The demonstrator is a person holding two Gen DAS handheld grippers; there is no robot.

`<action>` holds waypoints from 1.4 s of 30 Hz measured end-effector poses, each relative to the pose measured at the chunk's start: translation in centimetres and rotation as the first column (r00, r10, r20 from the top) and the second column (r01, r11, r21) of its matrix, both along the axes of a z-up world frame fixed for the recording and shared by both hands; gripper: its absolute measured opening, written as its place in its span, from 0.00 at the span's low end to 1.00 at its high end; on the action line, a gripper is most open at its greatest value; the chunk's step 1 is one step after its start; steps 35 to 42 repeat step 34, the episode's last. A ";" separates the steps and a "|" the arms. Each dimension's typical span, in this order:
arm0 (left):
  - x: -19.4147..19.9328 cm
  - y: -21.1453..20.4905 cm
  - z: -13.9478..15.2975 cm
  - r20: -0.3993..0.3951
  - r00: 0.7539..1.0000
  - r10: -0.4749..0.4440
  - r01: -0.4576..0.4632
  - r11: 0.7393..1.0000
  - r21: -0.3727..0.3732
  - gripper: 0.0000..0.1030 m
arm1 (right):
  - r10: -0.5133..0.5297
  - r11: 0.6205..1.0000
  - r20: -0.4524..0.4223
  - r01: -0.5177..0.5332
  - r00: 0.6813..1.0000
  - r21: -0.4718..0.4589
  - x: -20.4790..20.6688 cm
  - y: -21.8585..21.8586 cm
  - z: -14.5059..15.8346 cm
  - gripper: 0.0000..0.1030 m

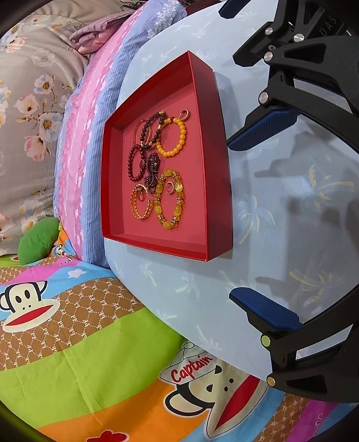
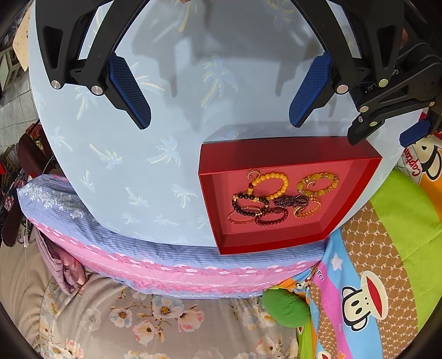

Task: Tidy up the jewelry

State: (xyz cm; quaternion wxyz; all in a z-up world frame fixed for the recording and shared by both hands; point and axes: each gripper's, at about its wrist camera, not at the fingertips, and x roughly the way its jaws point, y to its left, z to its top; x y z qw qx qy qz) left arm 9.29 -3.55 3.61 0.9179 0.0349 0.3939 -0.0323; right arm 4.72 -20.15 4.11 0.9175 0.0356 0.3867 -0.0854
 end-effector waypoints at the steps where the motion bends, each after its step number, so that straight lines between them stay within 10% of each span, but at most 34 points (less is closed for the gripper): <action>1: 0.0 0.0 0.0 -0.002 1.000 0.000 0.000 1.000 -0.001 0.92 | 0.000 1.000 0.000 0.000 1.000 0.001 0.0 0.0 0.0 0.94; 42: -0.2 0.0 -0.1 -0.002 1.000 0.005 -0.005 1.000 0.003 0.92 | 0.000 1.000 0.000 0.000 1.000 0.001 -0.1 -0.2 0.0 0.94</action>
